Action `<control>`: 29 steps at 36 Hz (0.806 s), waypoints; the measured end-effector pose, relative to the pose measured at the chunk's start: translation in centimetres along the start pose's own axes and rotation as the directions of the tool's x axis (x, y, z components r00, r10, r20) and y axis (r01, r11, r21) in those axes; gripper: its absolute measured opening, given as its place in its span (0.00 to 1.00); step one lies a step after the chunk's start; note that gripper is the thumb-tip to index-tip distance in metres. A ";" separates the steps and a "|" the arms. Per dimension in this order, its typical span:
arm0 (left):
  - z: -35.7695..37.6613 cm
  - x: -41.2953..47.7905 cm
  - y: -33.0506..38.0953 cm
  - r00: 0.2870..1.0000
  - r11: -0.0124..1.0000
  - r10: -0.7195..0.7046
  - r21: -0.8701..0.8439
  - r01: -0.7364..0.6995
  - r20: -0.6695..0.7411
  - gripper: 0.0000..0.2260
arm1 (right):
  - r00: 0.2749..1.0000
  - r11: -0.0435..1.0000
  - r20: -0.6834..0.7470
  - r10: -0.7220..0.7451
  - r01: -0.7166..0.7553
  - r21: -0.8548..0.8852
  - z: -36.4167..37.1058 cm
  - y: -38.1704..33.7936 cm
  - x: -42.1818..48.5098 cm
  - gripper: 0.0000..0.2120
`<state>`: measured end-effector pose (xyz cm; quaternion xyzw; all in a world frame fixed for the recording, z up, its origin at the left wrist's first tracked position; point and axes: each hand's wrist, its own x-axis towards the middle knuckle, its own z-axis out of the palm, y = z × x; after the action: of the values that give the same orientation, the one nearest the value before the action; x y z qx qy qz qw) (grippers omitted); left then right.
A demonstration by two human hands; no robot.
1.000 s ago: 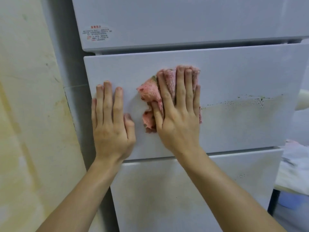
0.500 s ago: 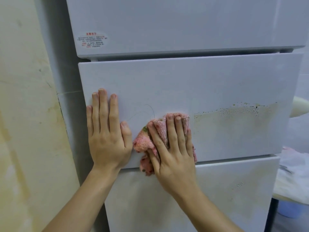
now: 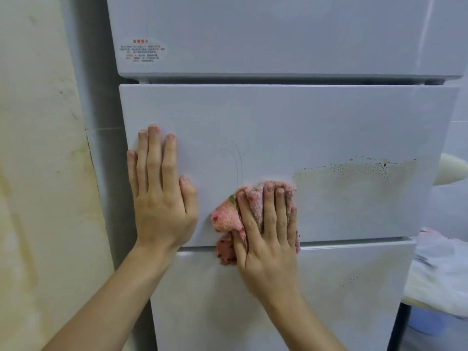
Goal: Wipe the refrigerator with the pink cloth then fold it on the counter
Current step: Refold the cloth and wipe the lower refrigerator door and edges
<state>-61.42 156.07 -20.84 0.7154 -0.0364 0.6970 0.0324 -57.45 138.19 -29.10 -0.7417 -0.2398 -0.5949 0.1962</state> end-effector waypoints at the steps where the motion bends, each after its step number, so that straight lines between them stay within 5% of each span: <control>1: 0.0 0.0 0.1 1.000 1.000 -0.008 -0.005 0.008 0.004 0.27 | 1.000 1.000 0.015 -0.019 0.019 0.000 0.0 0.4 -0.5 0.28; 13: 0.4 -0.4 1.0 0.999 0.998 0.018 0.066 -0.021 0.036 0.27 | 0.991 0.999 -0.126 0.050 -0.051 -0.010 -1.9 1.1 9.9 0.26; 29: 0.4 -0.6 1.6 0.999 0.999 -0.020 0.050 0.018 0.047 0.28 | 0.996 0.997 0.044 -0.072 0.072 -0.009 -0.7 3.3 -0.4 0.30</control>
<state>-61.20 154.42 -21.42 0.7329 -0.0130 0.6800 0.0203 -56.14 135.05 -29.33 -0.7465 -0.2673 -0.5865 0.1654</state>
